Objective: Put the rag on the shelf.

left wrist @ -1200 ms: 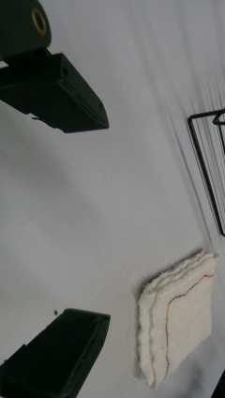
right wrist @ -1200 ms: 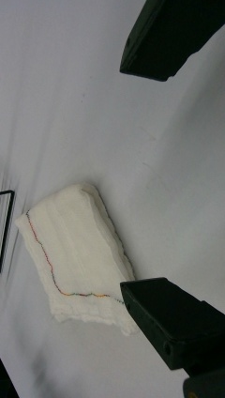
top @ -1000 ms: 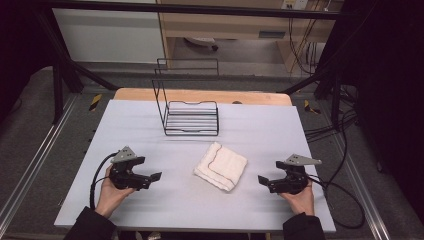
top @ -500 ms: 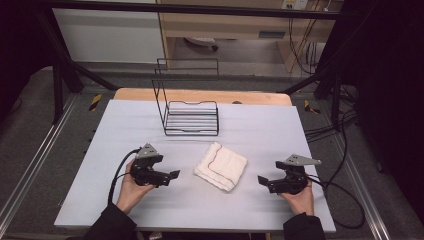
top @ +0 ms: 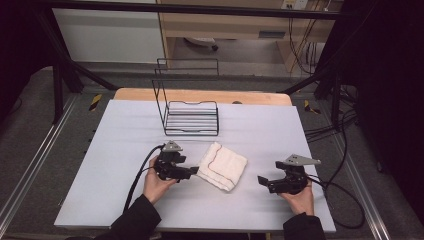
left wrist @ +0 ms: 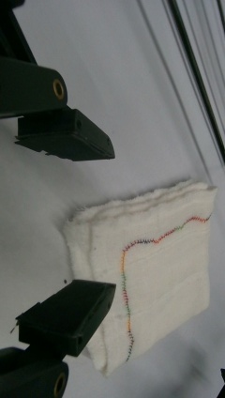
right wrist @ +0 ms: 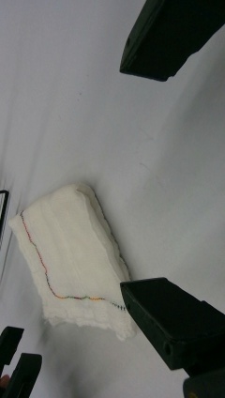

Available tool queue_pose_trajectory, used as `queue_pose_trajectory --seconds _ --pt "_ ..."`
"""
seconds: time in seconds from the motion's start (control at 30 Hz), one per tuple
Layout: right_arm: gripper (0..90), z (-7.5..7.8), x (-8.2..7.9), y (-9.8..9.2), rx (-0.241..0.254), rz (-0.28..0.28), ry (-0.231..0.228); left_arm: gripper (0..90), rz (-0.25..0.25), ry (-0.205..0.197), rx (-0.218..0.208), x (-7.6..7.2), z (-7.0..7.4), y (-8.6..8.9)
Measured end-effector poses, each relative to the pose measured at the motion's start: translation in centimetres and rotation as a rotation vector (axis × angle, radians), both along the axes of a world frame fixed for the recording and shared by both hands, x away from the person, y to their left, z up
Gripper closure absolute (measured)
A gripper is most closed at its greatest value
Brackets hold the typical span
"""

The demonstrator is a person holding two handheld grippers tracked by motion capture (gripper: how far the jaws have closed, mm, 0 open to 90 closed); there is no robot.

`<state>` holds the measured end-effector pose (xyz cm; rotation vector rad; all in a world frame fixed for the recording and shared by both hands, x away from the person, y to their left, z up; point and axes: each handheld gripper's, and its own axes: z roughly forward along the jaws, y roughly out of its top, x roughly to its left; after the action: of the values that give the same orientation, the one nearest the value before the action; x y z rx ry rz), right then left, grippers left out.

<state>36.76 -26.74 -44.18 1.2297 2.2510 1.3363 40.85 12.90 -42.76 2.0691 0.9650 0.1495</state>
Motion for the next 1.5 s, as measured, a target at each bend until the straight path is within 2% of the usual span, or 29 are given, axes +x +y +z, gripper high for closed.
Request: queue_pose_trajectory --seconds 0.2,0.23,0.27,0.3,0.43,0.47,0.53,0.67,0.73,0.97,1.07,1.17,1.2,1.37,1.5 --pt "0.4 0.0 0.0 0.0 0.001 -0.001 0.002 36.4 -0.003 0.017 0.041 0.9 -0.5 -1.8" --pt "0.4 0.0 0.0 0.0 0.001 -0.001 0.000 39.5 -0.001 0.025 0.042 1.0 -0.6 -2.0" --pt "0.4 0.0 0.0 0.0 0.001 -0.001 0.000 39.5 -0.004 0.032 0.046 1.2 -0.7 -2.2" --pt "0.4 0.0 0.0 0.0 0.002 0.000 -0.004 43.6 -0.007 0.038 0.046 1.3 -0.8 -2.3" --pt "0.4 0.0 0.0 0.0 0.002 -0.001 0.002 49.1 -0.005 0.059 0.055 1.5 -1.2 -2.6" --pt "0.4 0.0 0.0 0.0 0.000 0.002 -0.001 52.9 -0.008 0.062 0.058 1.5 -1.3 -2.7" --pt "0.4 0.0 0.0 0.0 0.002 0.000 0.000 54.1 -0.015 0.071 0.069 1.6 -1.5 -2.7" --pt "0.4 0.0 0.0 0.0 0.001 0.000 -0.001 58.6 -0.013 0.092 0.059 1.7 -1.7 -2.8" --pt "0.4 0.0 0.0 0.0 0.000 0.001 0.000 60.0 -0.008 0.088 0.059 1.7 -1.8 -2.9" --pt "0.4 0.0 0.0 0.1 0.002 0.002 -0.002 66.1 0.008 0.111 0.052 1.8 -1.8 -2.9" --pt "0.5 0.0 0.0 0.1 -0.001 0.003 -0.003 77.4 0.006 0.146 0.033 1.9 -1.8 -2.9" --pt "0.4 0.0 0.0 0.1 -0.004 0.005 -0.002 79.5 0.014 0.134 0.045 1.6 -1.7 -3.2" --pt "0.5 0.0 0.0 0.1 -0.004 0.005 -0.001 80.2 0.011 0.123 0.058 1.5 -1.6 -3.2" --pt "0.5 0.0 0.0 0.1 -0.003 0.006 0.000 82.2 0.023 0.073 0.064 0.7 -1.2 -3.3" --pt "0.5 0.0 0.0 0.2 0.000 0.004 0.005 82.5 0.020 0.066 0.069 0.0 -0.6 -2.9"
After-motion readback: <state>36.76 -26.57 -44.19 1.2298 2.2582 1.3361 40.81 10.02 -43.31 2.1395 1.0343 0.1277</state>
